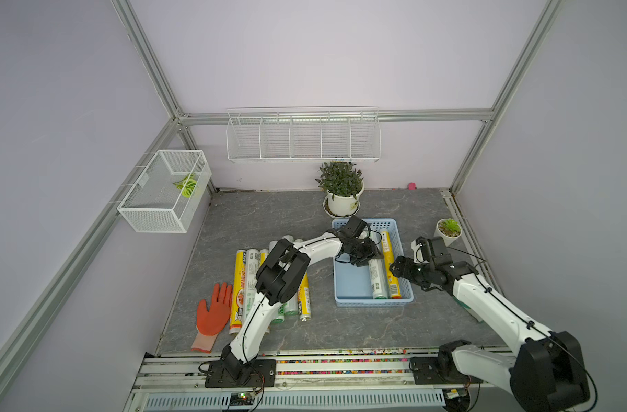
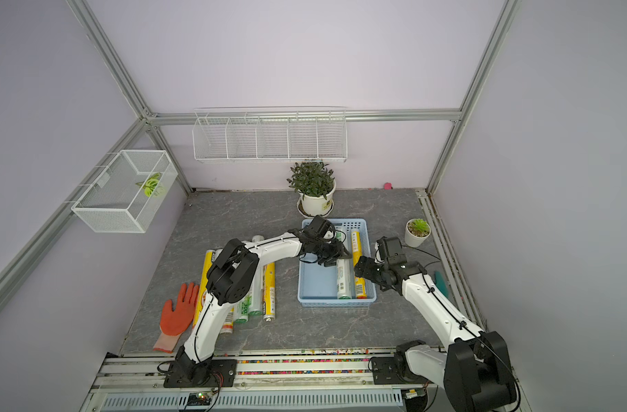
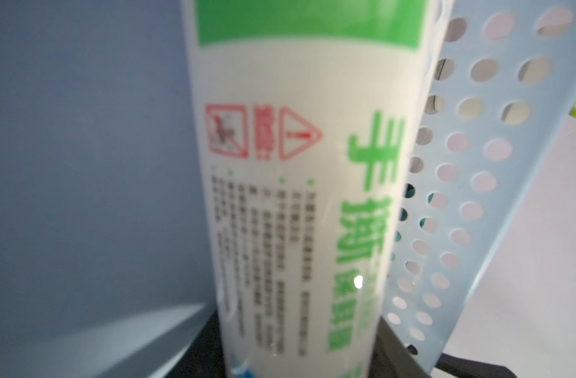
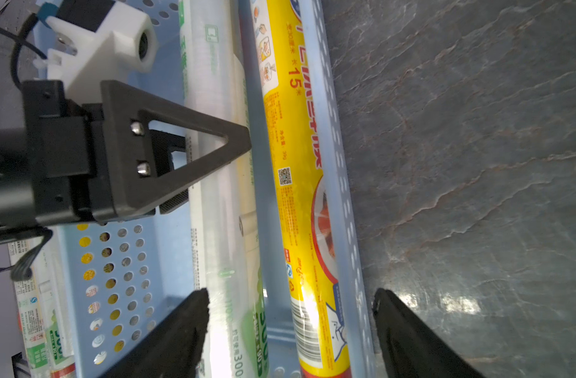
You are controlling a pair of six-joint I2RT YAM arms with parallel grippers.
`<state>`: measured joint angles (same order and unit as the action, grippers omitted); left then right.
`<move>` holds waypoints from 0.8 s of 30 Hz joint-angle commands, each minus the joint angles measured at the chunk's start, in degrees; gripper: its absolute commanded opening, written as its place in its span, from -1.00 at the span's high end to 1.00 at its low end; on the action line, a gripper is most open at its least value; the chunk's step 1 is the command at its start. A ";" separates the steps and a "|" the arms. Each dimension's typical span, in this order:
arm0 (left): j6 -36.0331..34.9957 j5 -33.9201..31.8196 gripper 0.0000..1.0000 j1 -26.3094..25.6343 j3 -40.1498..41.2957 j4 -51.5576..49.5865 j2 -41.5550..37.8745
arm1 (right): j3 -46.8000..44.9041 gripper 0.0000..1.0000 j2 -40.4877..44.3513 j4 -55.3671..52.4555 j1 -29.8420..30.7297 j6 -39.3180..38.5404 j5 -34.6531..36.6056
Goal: Put the plastic wrap into the basket
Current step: Place the plastic wrap in the basket.
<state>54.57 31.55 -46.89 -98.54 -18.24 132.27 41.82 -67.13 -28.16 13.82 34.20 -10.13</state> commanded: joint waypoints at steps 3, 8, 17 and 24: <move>-0.54 0.82 -0.13 -0.58 -2.01 -0.53 -0.61 | 0.59 -0.69 0.07 -1.18 -0.29 -0.72 -0.33; -2.51 1.61 -0.21 -1.23 -1.74 -0.25 -1.48 | 0.37 -0.69 0.25 -1.09 -0.29 -0.27 -0.56; -2.30 1.06 -0.28 -1.22 -0.16 -0.11 -3.48 | -0.27 -0.69 2.26 -1.45 -0.29 0.48 -0.48; -4.88 -2.63 -0.49 -1.22 1.78 -1.94 -8.68 | 1.34 -0.69 5.19 -3.34 -0.31 0.52 0.46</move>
<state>51.72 30.65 -47.77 -97.76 -19.66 127.94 41.89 -63.86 -29.80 13.82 34.28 -10.33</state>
